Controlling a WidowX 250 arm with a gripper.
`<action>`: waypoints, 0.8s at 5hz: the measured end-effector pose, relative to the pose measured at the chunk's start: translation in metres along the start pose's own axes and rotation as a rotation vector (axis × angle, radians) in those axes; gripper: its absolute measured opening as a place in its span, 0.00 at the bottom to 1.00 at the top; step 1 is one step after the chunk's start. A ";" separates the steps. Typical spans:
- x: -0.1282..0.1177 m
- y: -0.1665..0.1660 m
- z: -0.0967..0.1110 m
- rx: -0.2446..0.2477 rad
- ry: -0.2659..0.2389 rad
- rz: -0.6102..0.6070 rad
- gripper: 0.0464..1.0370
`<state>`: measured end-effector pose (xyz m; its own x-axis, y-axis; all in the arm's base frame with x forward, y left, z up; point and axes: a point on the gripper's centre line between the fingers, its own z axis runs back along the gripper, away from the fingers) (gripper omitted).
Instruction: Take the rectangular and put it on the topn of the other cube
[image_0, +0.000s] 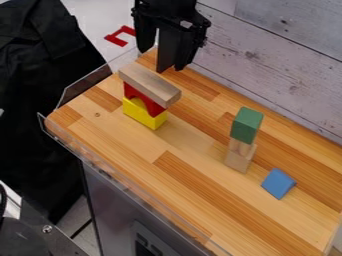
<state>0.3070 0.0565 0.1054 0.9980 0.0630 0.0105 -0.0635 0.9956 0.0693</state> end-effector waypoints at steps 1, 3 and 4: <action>-0.003 -0.001 -0.010 -0.006 0.033 0.006 0.96; -0.013 0.005 -0.004 -0.003 -0.083 0.464 0.96; -0.017 0.014 -0.004 0.010 -0.096 0.579 0.96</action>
<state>0.2891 0.0697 0.1022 0.7957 0.5892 0.1401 -0.5987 0.8002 0.0349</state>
